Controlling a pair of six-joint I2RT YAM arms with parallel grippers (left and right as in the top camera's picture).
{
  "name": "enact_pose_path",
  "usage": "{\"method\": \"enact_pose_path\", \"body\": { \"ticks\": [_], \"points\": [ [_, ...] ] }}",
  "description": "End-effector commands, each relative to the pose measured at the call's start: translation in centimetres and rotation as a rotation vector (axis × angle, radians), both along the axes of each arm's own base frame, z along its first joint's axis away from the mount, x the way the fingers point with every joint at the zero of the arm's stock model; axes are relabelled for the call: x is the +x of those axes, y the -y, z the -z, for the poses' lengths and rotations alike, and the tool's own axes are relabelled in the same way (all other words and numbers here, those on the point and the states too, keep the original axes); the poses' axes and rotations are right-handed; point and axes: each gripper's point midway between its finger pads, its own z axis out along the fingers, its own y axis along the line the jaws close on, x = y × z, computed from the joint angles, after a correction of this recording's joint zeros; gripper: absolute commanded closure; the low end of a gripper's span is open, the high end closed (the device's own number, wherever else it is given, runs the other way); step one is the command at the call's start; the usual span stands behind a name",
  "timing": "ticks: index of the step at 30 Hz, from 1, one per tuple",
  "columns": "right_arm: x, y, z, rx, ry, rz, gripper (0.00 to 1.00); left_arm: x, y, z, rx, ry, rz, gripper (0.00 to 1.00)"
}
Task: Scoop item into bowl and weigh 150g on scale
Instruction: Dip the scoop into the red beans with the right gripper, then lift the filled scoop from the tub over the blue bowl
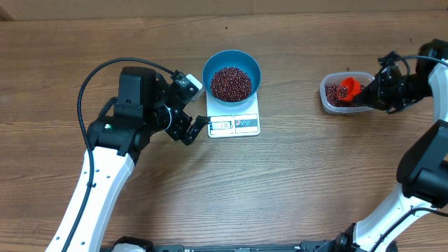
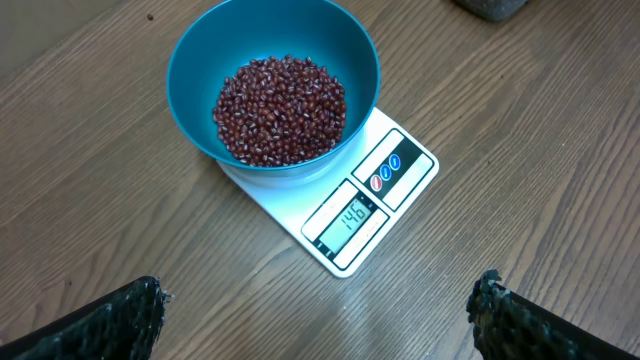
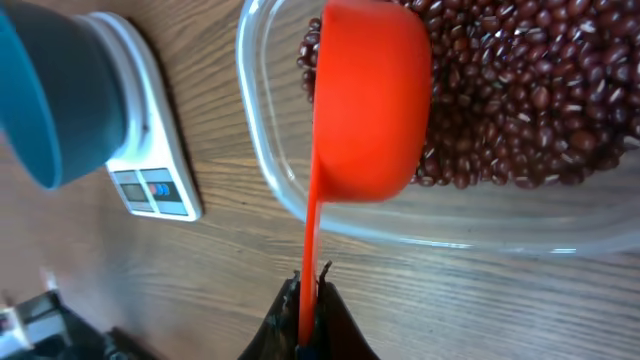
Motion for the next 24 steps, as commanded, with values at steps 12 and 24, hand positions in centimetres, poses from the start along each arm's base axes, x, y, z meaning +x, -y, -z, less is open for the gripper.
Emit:
{"method": "enact_pose_path", "body": {
  "ticks": [12, 24],
  "points": [
    [0.0, -1.2, -3.9, 0.112, 0.087, -0.007, 0.96, 0.2, -0.3, -0.1, -0.006, -0.002, -0.013, 0.0],
    [1.1, -3.4, -6.9, 0.173, 0.147, -0.043, 0.96, 0.2, -0.3, -0.1, -0.006, -0.002, -0.013, 0.0]
  ]
}}
